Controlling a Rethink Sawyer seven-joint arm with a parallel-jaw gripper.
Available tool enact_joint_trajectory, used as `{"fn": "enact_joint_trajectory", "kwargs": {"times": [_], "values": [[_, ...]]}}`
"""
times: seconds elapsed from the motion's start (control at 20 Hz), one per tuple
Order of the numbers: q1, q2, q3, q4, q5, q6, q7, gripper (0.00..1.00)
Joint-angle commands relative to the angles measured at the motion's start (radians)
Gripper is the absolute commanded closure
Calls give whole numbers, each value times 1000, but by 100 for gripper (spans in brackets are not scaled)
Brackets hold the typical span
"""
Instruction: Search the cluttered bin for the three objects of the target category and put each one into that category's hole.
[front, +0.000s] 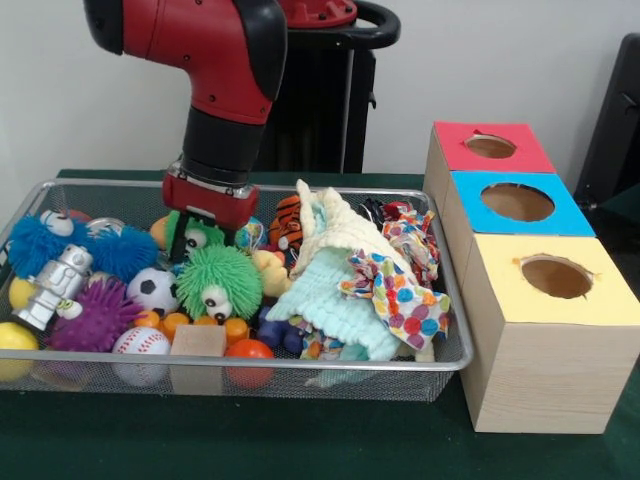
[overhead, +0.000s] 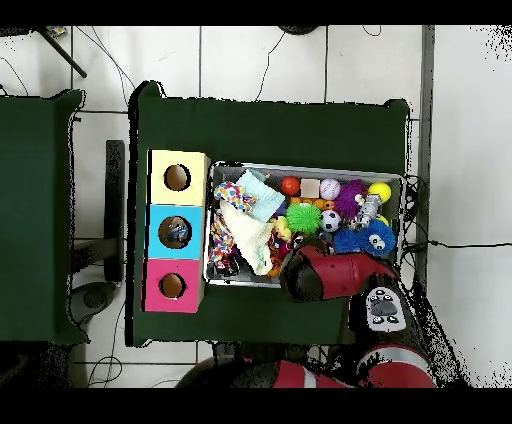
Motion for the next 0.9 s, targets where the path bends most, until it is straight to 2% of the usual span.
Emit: {"fn": "enact_joint_trajectory", "kwargs": {"times": [0.05, 0.45, 0.6, 0.9], "values": [[37, 66, -164, -130, 142, -130, 222, 0], [170, 149, -295, -112, 345, -181, 217, 0], [192, 154, -306, -97, 389, -186, 196, 0], [230, 147, -310, -67, 428, -183, 166, 0]]}}
